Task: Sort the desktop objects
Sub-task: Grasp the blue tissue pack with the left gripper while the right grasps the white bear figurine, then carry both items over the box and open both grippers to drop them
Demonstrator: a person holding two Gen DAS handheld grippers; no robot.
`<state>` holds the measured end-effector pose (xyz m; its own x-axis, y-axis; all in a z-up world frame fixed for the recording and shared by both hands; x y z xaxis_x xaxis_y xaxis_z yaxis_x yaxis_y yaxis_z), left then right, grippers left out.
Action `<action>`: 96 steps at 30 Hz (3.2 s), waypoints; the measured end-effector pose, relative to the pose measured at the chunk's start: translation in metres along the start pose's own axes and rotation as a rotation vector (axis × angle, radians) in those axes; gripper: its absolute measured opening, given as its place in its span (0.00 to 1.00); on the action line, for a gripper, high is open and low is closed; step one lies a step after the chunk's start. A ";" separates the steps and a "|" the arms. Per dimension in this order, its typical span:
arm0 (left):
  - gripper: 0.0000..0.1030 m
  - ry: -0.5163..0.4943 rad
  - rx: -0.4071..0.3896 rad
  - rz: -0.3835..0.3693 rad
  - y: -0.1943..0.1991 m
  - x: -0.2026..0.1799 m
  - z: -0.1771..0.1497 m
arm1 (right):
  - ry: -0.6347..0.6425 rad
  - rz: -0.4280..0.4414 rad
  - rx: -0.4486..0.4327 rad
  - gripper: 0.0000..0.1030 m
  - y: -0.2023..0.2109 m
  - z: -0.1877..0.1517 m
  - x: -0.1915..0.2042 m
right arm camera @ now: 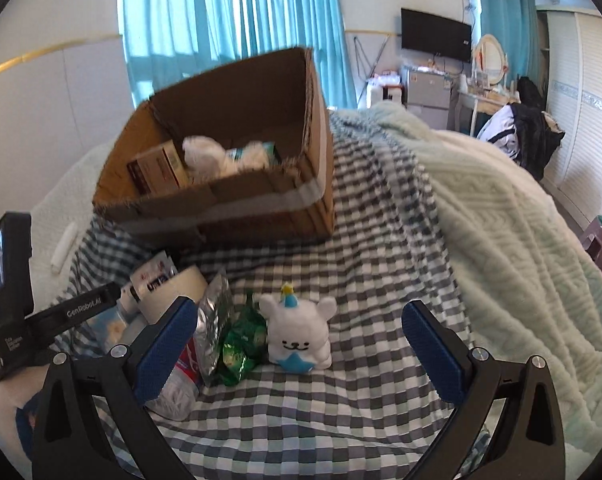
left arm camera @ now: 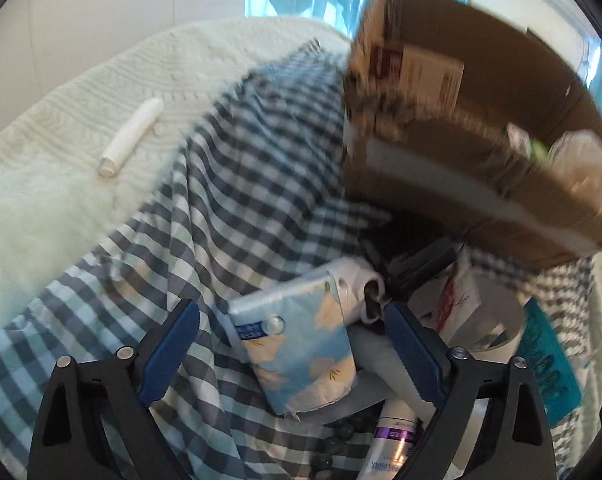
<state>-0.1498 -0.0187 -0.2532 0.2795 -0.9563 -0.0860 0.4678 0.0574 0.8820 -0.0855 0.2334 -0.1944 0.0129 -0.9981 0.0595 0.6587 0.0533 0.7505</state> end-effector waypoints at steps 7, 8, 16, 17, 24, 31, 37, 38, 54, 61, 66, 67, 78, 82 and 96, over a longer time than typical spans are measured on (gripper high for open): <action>0.57 0.061 0.045 -0.043 -0.017 0.014 -0.004 | -0.014 0.042 0.105 0.99 -0.037 -0.006 0.002; 0.57 0.062 0.044 -0.045 -0.017 0.015 -0.004 | -0.017 0.048 0.126 0.98 -0.044 -0.006 0.003; 0.53 0.053 -0.039 -0.093 0.006 0.016 -0.009 | -0.051 0.079 0.175 0.43 -0.052 -0.011 -0.003; 0.53 0.046 -0.058 -0.098 0.011 0.015 -0.010 | -0.052 0.080 0.167 0.43 -0.049 -0.010 -0.003; 0.53 -0.025 -0.195 -0.114 0.046 0.001 -0.011 | -0.030 0.050 0.075 0.43 -0.022 -0.005 -0.003; 0.53 -0.131 -0.352 -0.097 0.083 -0.008 -0.009 | -0.028 0.027 -0.036 0.43 0.014 0.008 0.001; 0.53 -0.228 -0.507 -0.105 0.127 -0.015 -0.012 | -0.013 0.028 -0.167 0.43 0.059 0.020 0.011; 0.53 -0.235 -0.530 -0.111 0.134 -0.016 -0.012 | -0.003 0.022 -0.195 0.43 0.067 0.021 0.014; 0.53 -0.276 -0.731 -0.220 0.236 -0.008 0.014 | 0.098 0.028 -0.484 0.43 0.163 0.050 0.048; 0.53 -0.296 -0.765 -0.239 0.263 -0.008 0.049 | 0.119 0.066 -0.544 0.43 0.186 0.074 0.063; 0.53 -0.330 -0.767 -0.239 0.267 -0.012 0.066 | 0.131 0.077 -0.559 0.43 0.188 0.085 0.075; 0.53 -0.339 -0.762 -0.242 0.265 -0.015 0.070 | 0.136 0.079 -0.564 0.43 0.188 0.088 0.078; 0.53 -0.383 -0.743 -0.284 0.251 -0.045 0.114 | 0.170 0.101 -0.575 0.43 0.159 0.128 0.079; 0.53 -0.375 -0.725 -0.305 0.242 -0.055 0.133 | 0.175 0.107 -0.569 0.43 0.144 0.142 0.076; 0.53 -0.379 -0.578 -0.352 0.144 -0.077 0.169 | 0.160 0.147 -0.495 0.43 0.062 0.178 0.059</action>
<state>-0.2460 0.0146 -0.0407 -0.2237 -0.9728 -0.0602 0.8682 -0.2270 0.4413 -0.1774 0.1829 -0.0272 0.2207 -0.9753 0.0101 0.9165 0.2109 0.3399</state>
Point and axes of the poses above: each gripper's, at about its wrist camera, not at the fingertips, and y roughly against the way its jaws point, x to its left, z to its top, the point moved 3 cm from there along -y, roughly the way its jaws point, and after that the axes turned 8 degrees about x, right-handed, at the moved point
